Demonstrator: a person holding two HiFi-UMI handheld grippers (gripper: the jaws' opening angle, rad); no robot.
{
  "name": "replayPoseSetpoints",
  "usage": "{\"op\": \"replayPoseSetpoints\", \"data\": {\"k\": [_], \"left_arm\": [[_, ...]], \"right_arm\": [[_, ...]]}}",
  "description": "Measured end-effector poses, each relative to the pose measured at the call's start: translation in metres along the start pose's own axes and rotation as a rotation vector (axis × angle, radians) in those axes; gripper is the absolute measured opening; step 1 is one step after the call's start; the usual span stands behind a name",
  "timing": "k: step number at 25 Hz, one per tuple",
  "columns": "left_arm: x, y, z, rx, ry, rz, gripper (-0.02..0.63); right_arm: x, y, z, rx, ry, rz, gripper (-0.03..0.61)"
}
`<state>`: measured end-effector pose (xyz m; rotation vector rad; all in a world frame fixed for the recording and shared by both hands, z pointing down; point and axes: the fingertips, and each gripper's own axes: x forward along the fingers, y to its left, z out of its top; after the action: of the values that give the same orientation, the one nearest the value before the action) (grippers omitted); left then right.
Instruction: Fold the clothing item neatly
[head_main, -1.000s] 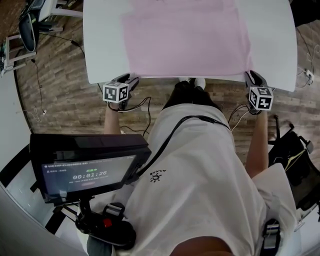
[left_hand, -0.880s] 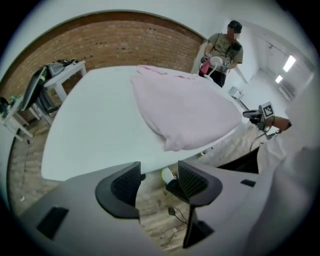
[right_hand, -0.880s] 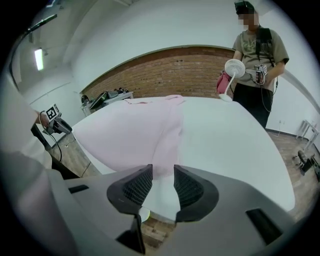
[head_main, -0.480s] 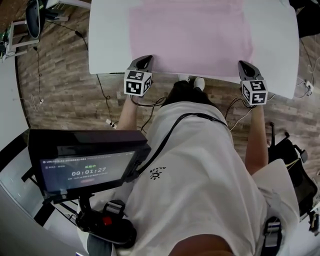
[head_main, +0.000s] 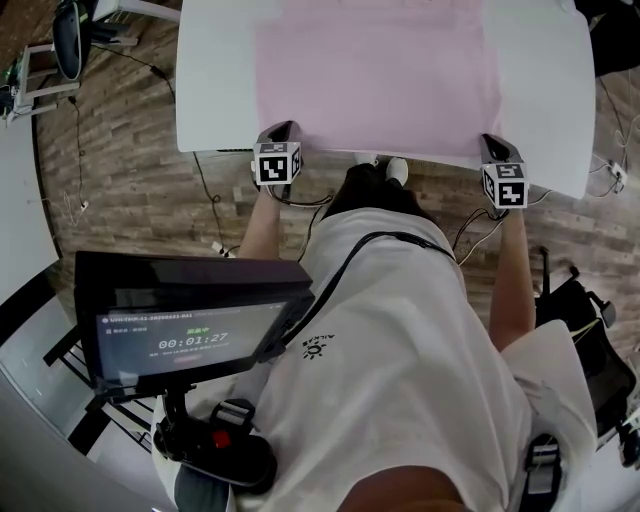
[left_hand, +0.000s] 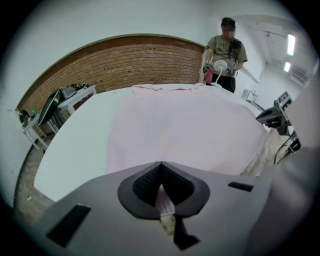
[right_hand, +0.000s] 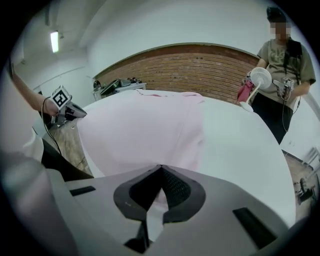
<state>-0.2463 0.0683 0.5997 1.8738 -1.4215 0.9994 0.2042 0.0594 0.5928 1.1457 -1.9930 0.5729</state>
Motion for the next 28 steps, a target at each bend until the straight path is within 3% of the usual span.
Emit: {"op": "replayPoseSetpoints", "data": {"k": [3, 6, 9, 12, 13, 15, 17, 23, 25, 28], "left_arm": [[-0.001, 0.004, 0.001, -0.011, 0.004, -0.006, 0.003], [-0.013, 0.000, 0.010, 0.114, -0.028, -0.009, 0.003], [-0.023, -0.018, 0.006, 0.371, -0.024, -0.040, 0.002], [-0.029, -0.036, -0.005, 0.674, 0.004, -0.041, 0.003], [-0.028, -0.041, -0.012, 0.752, 0.021, -0.048, 0.020], [-0.021, -0.049, -0.026, 0.877, 0.061, -0.065, 0.127], [-0.013, -0.053, -0.032, 0.963, 0.080, -0.081, 0.180], [0.022, -0.056, -0.039, 1.018, 0.163, -0.164, 0.198], [0.023, -0.054, -0.036, 1.022, 0.159, -0.160, 0.197], [0.020, -0.055, -0.035, 0.999, 0.126, -0.149, 0.196]], "right_arm": [[0.003, 0.002, 0.002, 0.006, 0.005, -0.009, 0.003], [-0.003, 0.010, 0.017, -0.041, -0.052, -0.012, 0.003], [-0.015, 0.030, 0.038, -0.133, -0.144, 0.038, 0.003], [-0.020, 0.053, 0.045, -0.290, -0.151, 0.094, 0.005], [-0.018, 0.061, 0.043, -0.352, -0.136, 0.119, 0.005], [-0.009, 0.076, 0.038, -0.472, -0.103, 0.157, 0.028], [0.005, 0.083, 0.039, -0.506, -0.097, 0.172, 0.049], [0.038, 0.076, 0.033, -0.363, -0.044, 0.164, 0.038], [0.036, 0.077, 0.029, -0.290, -0.032, 0.172, 0.028], [0.027, 0.083, 0.023, -0.282, -0.028, 0.166, 0.028]]}}
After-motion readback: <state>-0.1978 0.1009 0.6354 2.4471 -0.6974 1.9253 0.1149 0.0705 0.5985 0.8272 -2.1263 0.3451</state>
